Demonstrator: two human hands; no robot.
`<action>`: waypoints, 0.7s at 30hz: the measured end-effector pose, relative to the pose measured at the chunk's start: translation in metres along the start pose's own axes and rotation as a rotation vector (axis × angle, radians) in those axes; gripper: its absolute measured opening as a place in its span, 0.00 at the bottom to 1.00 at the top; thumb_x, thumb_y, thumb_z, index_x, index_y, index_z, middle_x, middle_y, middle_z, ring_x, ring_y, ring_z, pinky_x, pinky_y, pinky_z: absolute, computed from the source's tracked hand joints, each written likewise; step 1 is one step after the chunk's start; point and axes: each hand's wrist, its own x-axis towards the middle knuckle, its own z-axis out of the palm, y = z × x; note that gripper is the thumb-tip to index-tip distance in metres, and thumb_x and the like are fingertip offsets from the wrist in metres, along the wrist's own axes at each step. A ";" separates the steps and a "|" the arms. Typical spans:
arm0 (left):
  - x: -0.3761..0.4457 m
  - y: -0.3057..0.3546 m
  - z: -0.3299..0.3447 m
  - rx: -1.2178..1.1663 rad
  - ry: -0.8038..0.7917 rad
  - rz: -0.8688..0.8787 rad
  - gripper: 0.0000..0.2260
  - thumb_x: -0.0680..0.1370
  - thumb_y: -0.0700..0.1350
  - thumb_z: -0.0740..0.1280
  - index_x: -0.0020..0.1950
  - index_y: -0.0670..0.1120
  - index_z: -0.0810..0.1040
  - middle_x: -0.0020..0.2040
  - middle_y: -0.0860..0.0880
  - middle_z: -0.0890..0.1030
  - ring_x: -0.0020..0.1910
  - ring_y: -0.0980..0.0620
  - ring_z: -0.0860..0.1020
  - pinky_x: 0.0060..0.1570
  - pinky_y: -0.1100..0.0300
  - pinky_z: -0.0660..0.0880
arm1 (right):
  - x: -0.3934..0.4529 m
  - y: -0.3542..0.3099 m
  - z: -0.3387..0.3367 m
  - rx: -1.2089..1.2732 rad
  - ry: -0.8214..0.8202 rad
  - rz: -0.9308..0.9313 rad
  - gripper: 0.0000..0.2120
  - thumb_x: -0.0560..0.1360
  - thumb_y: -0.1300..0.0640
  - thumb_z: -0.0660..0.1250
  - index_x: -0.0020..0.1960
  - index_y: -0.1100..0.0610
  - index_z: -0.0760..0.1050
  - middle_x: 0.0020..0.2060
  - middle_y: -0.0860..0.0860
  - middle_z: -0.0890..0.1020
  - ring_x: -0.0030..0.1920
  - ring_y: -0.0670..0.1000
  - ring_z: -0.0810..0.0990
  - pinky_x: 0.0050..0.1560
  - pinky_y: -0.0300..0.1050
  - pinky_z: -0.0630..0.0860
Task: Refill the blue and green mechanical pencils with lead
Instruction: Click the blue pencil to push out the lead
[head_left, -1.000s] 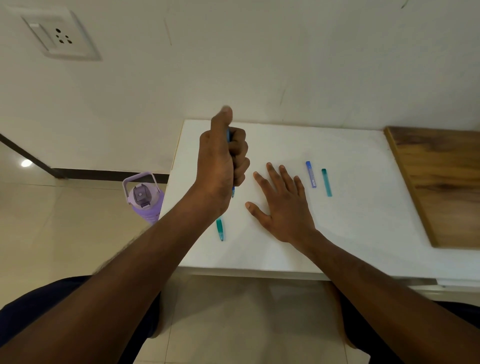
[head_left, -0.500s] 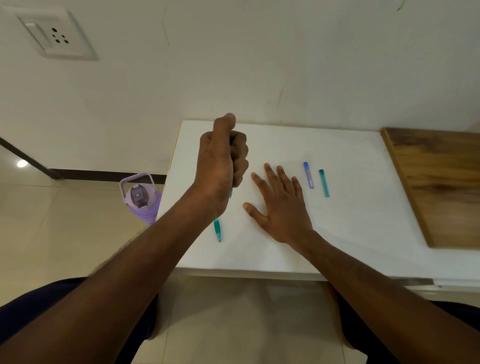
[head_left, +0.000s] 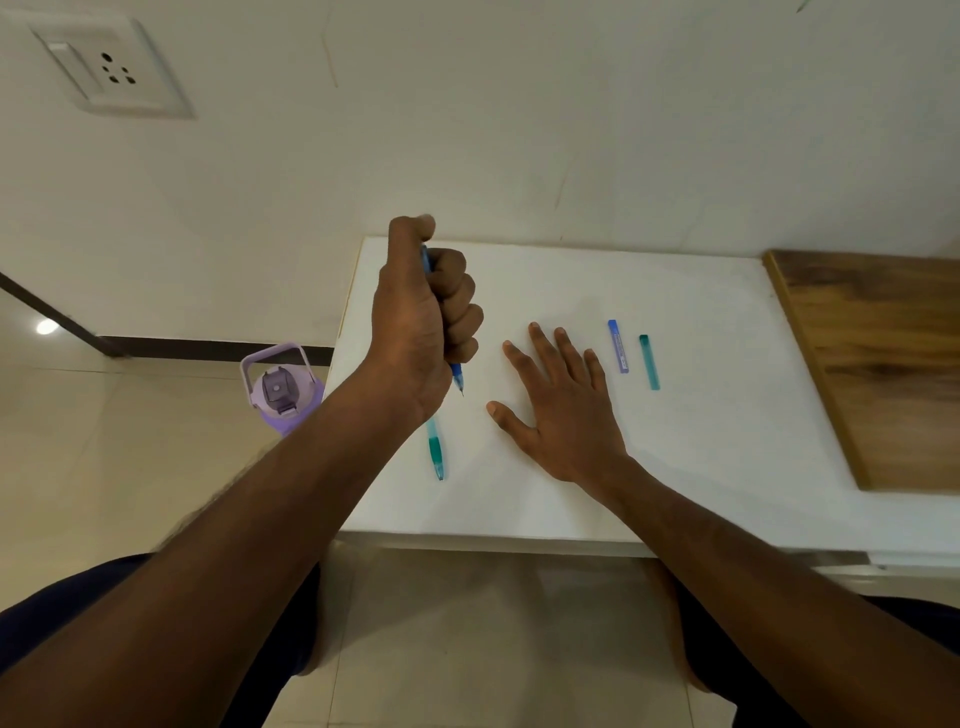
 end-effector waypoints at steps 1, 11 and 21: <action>0.000 0.000 0.000 0.003 -0.005 0.001 0.30 0.85 0.59 0.53 0.23 0.53 0.59 0.22 0.55 0.57 0.21 0.57 0.54 0.23 0.66 0.57 | 0.000 0.000 0.000 -0.001 0.005 0.000 0.40 0.79 0.24 0.45 0.84 0.43 0.53 0.86 0.51 0.52 0.85 0.58 0.52 0.82 0.66 0.54; 0.002 -0.002 0.000 0.013 0.019 -0.036 0.29 0.85 0.61 0.54 0.25 0.52 0.57 0.24 0.55 0.56 0.23 0.55 0.53 0.25 0.64 0.55 | 0.000 0.001 0.001 0.002 0.003 -0.001 0.39 0.79 0.24 0.45 0.84 0.43 0.53 0.85 0.51 0.53 0.85 0.59 0.52 0.81 0.66 0.54; 0.015 -0.001 -0.012 -0.234 -0.099 -0.088 0.24 0.86 0.64 0.55 0.36 0.51 0.67 0.26 0.55 0.62 0.22 0.59 0.58 0.22 0.65 0.57 | 0.000 -0.035 -0.060 0.923 0.025 0.367 0.18 0.87 0.45 0.56 0.68 0.47 0.80 0.69 0.47 0.82 0.69 0.48 0.78 0.75 0.58 0.72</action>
